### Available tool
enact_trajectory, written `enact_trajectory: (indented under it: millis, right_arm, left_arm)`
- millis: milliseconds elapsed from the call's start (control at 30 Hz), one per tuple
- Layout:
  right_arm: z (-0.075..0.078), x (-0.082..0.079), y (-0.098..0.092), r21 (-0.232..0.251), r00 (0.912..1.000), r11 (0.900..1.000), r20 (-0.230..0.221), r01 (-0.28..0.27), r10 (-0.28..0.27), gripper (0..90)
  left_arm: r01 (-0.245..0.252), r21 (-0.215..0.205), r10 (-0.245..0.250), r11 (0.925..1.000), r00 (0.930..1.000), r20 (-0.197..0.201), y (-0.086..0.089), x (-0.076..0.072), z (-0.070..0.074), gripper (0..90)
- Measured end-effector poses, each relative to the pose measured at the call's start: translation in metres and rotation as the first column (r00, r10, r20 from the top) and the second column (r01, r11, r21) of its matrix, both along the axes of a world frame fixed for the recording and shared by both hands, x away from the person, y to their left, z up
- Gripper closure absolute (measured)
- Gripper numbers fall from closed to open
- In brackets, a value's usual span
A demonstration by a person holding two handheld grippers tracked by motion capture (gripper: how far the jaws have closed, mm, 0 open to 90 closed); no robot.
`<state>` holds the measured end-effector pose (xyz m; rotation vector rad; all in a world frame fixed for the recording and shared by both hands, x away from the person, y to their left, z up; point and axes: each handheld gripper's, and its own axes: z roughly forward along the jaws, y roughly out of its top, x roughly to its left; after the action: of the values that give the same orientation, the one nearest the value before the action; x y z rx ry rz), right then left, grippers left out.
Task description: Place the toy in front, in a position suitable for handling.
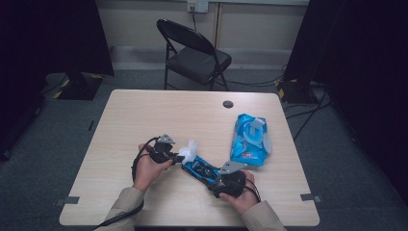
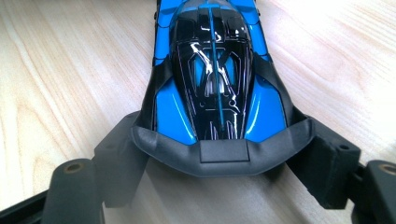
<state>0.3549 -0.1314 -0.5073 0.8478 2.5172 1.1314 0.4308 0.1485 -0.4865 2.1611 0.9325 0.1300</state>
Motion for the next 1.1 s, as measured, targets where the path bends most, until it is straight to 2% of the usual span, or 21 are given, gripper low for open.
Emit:
enact_trajectory:
  millis: [100, 200, 233, 267, 367, 433, 500, 600, 667, 767, 933, 1100]
  right_arm:
    - [0.000, 0.000, 0.000, 0.000, 1.0000, 1.000, 0.000, 0.000, 0.000, 25.0]
    - [0.000, 0.000, 0.000, 0.000, 1.0000, 1.000, 0.000, 0.000, 0.000, 25.0]
    - [0.000, 0.000, 0.000, 0.000, 1.0000, 1.000, 0.000, 0.000, 0.000, 25.0]
    - [0.000, 0.000, 0.000, 0.000, 1.0000, 1.000, 0.000, 0.000, 0.000, 24.9]
    - [0.000, 0.000, 0.000, 0.000, 1.0000, 1.000, 0.000, 0.000, 0.000, 25.0]
    - [0.000, 0.000, 0.000, 0.000, 1.0000, 1.000, 0.000, 0.000, 0.000, 25.0]
    - [0.000, 0.000, 0.000, 0.000, 1.0000, 1.000, 0.000, 0.000, 0.000, 25.0]
    - [0.000, 0.000, 0.000, 0.000, 1.0000, 1.000, 0.000, 0.000, 0.000, 25.0]
    - [0.000, 0.000, 0.000, 0.000, 1.0000, 1.000, 0.000, 0.001, -0.001, 24.9]
    - [0.000, 0.000, 0.000, 0.000, 1.0000, 1.000, 0.000, 0.001, -0.001, 25.0]
    - [0.000, 0.000, 0.000, 0.000, 1.0000, 1.000, 0.000, 0.000, 0.000, 25.0]
    - [0.000, 0.000, 0.000, 0.000, 1.0000, 1.000, 0.000, 0.000, 0.000, 24.9]
  left_arm:
    - [-0.003, -0.009, 0.003, 1.0000, 1.0000, -0.002, 0.004, 0.001, 0.000, 81.1]
    - [0.003, -0.048, -0.002, 0.9988, 0.9998, 0.021, 0.005, -0.004, 0.012, 81.1]
    - [0.003, -0.048, -0.002, 0.9988, 0.9998, 0.021, 0.005, -0.004, 0.012, 81.1]
    - [0.020, -0.066, -0.018, 0.9976, 0.9992, 0.036, 0.001, -0.007, 0.020, 81.1]
    - [0.058, -0.089, -0.054, 0.9944, 0.9971, 0.054, -0.009, -0.013, 0.031, 81.1]
    - [0.068, -0.098, -0.062, 0.9929, 0.9965, 0.055, -0.011, -0.014, 0.032, 81.1]
    - [0.103, -0.110, -0.097, 0.9885, 0.9932, 0.064, -0.024, -0.020, 0.037, 81.1]
    - [0.121, -0.113, -0.114, 0.9862, 0.9914, 0.064, -0.030, -0.023, 0.037, 81.1]
    - [0.143, -0.121, -0.137, 0.9823, 0.9888, 0.059, -0.041, -0.026, 0.035, 81.1]
    - [0.168, -0.121, -0.162, 0.9783, 0.9853, 0.053, -0.052, -0.029, 0.033, 81.1]
    - [0.204, -0.089, -0.200, 0.9750, 0.9786, 0.047, -0.068, -0.031, 0.031, 81.1]
    - [0.260, -0.049, -0.258, 0.9645, 0.9653, 0.040, -0.093, -0.034, 0.026, 80.8]
